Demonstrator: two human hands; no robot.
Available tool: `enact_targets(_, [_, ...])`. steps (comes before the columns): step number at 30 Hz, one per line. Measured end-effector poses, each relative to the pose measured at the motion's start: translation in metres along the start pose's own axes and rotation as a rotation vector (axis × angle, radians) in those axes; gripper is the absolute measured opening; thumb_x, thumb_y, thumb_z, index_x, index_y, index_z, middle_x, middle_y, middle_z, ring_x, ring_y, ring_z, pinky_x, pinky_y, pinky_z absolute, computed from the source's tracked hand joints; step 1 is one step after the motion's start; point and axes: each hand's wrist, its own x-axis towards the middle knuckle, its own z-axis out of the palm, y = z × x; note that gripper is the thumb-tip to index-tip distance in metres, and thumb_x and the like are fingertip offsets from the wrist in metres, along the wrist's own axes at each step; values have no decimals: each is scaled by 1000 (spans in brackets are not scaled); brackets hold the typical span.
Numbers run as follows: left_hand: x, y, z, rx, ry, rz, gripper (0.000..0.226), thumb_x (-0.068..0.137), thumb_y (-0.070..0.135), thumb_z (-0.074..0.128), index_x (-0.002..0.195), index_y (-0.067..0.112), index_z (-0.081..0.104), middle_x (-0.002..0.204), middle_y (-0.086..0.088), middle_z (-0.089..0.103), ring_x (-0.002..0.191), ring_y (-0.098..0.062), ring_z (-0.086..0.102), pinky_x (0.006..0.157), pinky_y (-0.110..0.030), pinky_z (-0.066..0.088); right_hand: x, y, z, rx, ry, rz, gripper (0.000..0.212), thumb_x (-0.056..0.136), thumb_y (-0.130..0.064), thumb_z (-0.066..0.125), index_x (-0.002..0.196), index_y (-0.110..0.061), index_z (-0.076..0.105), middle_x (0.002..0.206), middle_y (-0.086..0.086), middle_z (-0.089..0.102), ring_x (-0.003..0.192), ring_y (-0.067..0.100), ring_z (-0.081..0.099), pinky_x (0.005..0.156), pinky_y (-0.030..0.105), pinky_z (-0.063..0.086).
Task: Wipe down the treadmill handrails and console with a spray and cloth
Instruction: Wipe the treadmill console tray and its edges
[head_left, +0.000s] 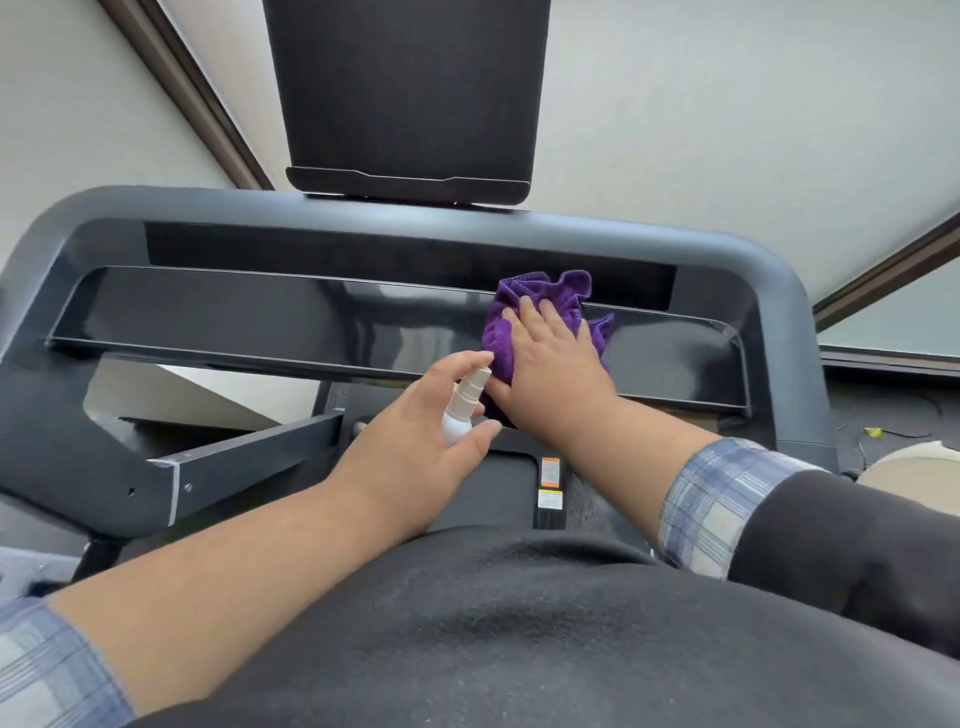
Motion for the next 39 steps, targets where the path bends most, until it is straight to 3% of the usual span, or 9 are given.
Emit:
enact_targets(3, [3,5,8,17,-15,8,58,91,39,66,131,64,32,106,31,57,98,6,56,85,-16,42,2,0,-3,27,-30,-71,104,71,-72,-2,160,-19,13,169,4,5,155,23,2,121,56,9])
enact_targets(6, [7,12,14,22,-25,33,61,90,39,65,126,72,28,106,41,54,100,12,54,82,-3,36,-7,27,-3,92,6,-52,99,78,-79,8,159,-23,18,168,0,10,154,20,6,122,52,11])
enact_targets(9, [14,18,21,11,-42,43,61,90,41,64,124,74,27,104,33,58,98,8,56,83,-9,39,-20,68,-2,99,64,90,89,87,-79,21,159,-26,20,168,-3,13,154,20,8,122,54,11])
enact_targets(15, [24,24,28,13,-57,54,59,90,43,65,129,68,29,102,28,58,98,2,57,85,-19,44,-38,104,-1,90,93,219,96,82,-82,15,158,-24,21,168,-1,13,154,22,8,121,58,12])
enact_targets(19, [20,12,16,-3,-28,12,57,89,46,62,128,70,29,102,30,58,97,5,56,85,-22,43,-27,79,-1,52,89,217,102,81,-82,11,159,-18,17,168,6,10,154,26,7,121,58,14])
enact_targets(27, [-6,-29,-21,-12,72,-107,60,91,43,63,127,73,26,110,39,52,103,5,54,81,-11,38,17,-12,4,-11,33,41,106,79,-84,8,159,-15,11,168,9,7,154,28,5,120,60,14])
enact_targets(32, [-30,-64,-58,-16,159,-176,59,90,45,62,128,72,26,108,34,56,111,7,52,86,-2,34,45,-77,6,-53,5,-54,110,78,-87,11,159,-13,9,168,11,6,154,30,3,120,61,14])
enact_targets(35, [-44,-88,-85,-30,202,-212,59,90,44,62,129,71,26,110,25,61,110,3,54,90,-7,37,60,-120,6,-79,-10,-107,113,77,-89,16,159,-12,8,167,12,6,154,31,3,119,62,15])
enact_targets(39, [-61,-123,-128,-30,251,-253,58,90,48,61,129,73,27,103,30,59,102,8,54,83,-8,37,83,-183,7,-111,-27,-159,113,79,-88,27,159,-11,6,167,13,5,154,32,3,119,62,16])
